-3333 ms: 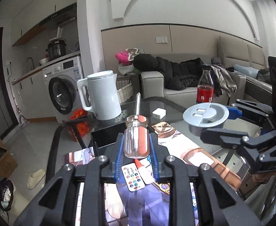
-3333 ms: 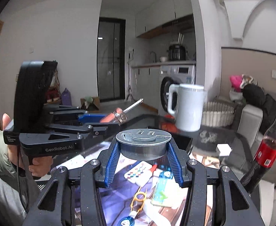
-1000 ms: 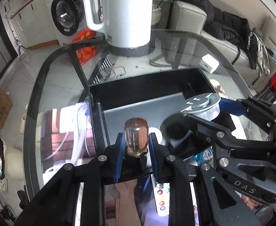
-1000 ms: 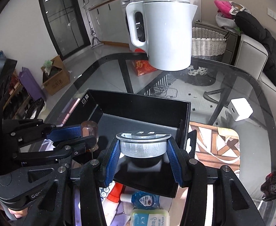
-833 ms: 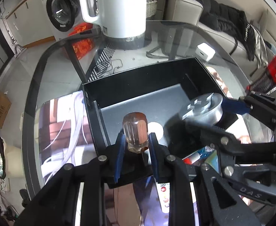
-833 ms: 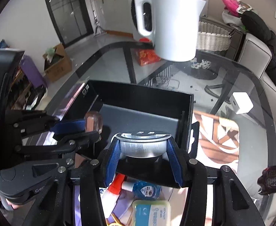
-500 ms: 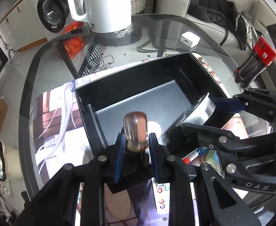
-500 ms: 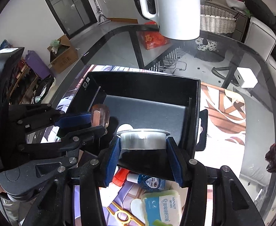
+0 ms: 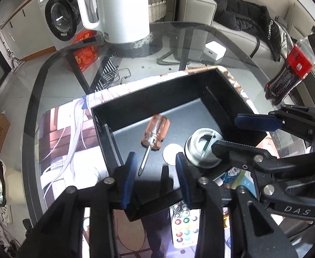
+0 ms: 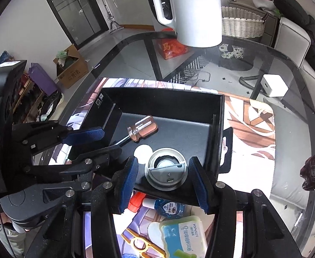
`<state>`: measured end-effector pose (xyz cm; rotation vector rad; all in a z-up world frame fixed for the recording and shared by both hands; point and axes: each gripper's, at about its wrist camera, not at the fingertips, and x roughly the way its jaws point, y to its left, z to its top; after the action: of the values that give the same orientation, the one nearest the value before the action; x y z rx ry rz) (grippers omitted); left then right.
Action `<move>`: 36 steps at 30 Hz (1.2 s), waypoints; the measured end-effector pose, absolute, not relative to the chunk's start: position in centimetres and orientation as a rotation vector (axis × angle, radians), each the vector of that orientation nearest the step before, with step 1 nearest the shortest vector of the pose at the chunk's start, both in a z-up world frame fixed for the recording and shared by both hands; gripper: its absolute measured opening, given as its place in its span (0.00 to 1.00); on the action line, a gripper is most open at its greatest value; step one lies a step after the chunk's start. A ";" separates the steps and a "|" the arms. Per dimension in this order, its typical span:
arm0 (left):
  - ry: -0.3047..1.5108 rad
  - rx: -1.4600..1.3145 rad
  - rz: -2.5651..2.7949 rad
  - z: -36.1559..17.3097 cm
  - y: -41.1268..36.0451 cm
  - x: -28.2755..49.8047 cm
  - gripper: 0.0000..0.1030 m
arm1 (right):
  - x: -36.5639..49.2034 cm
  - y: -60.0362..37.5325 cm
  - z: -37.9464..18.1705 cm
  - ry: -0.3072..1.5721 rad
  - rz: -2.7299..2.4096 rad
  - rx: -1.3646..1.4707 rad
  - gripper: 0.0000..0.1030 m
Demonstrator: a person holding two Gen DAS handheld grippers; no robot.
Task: Organize rigid objects
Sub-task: 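Lower both held items into the black box and open both grippers, then withdraw both tools from the box and move toward the remote and green case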
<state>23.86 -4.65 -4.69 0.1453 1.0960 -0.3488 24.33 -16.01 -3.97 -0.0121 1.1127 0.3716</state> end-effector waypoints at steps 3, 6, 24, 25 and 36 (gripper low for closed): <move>1.068 0.133 -0.351 -4.1 -4.6 23.6 0.39 | 24.1 -16.3 -3.4 1.077 0.364 -0.006 0.49; 1.032 0.129 -0.346 -3.2 -4.5 23.1 0.39 | 23.7 -16.8 -2.6 1.034 0.359 0.013 0.49; 0.445 0.064 -0.313 5.5 -3.8 13.9 0.58 | 14.4 -19.4 5.5 0.456 0.324 0.048 0.54; 0.423 0.059 -0.308 5.7 -3.7 13.4 0.62 | 13.7 -19.6 6.0 0.432 0.320 0.052 0.55; 0.247 0.107 -0.261 7.4 -3.3 7.2 0.89 | 7.9 -21.2 7.8 0.317 0.356 0.046 0.67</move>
<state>7.15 -3.26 7.39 0.1067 0.2475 -0.2613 7.93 -21.16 7.83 0.0464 0.3173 0.3558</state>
